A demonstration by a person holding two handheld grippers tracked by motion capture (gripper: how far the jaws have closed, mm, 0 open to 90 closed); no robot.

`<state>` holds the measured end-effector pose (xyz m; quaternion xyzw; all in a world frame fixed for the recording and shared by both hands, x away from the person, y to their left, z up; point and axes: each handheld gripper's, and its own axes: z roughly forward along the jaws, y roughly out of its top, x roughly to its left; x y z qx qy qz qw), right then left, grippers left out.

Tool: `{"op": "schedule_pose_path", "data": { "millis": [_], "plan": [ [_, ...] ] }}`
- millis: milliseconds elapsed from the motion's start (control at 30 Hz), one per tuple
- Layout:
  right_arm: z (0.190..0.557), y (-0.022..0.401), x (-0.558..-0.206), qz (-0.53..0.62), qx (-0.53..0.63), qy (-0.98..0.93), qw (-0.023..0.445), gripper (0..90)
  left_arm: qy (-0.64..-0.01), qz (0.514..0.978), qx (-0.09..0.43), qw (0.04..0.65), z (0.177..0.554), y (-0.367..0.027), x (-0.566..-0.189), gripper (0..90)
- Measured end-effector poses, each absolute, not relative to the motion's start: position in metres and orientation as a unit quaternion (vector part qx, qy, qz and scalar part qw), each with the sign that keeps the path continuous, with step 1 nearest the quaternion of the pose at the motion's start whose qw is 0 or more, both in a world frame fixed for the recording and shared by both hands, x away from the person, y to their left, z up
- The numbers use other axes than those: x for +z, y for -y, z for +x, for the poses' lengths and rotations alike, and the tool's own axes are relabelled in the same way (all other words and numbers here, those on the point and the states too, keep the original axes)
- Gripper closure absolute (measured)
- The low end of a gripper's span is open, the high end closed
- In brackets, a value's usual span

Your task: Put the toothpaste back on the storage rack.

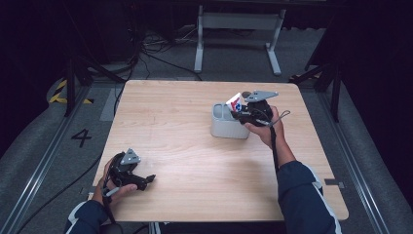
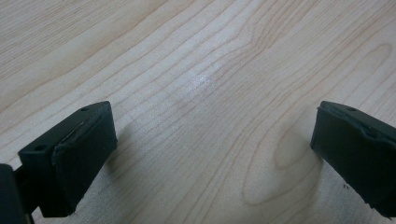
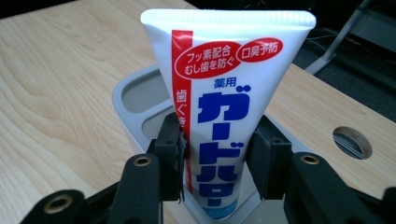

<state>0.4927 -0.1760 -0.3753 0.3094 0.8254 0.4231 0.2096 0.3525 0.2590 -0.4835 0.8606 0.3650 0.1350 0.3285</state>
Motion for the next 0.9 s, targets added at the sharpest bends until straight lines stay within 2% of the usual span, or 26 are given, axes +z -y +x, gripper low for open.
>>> {"op": "schedule_pose_path", "data": {
  "millis": [533,767,900],
  "plan": [
    [0.500,0.165,-0.378,0.315,0.412,-0.831,0.202,60.2,-0.365,0.861,0.133,0.327,0.352,-0.259,-0.483,0.7],
    [0.502,0.168,-0.385,0.332,0.371,-0.844,0.198,53.0,-0.365,0.861,0.135,0.328,0.352,-0.259,-0.483,0.7],
    [0.502,0.174,-0.382,0.348,0.393,-0.830,0.189,48.8,-0.365,0.861,0.134,0.327,0.352,-0.259,-0.483,0.7]
  ]
}}
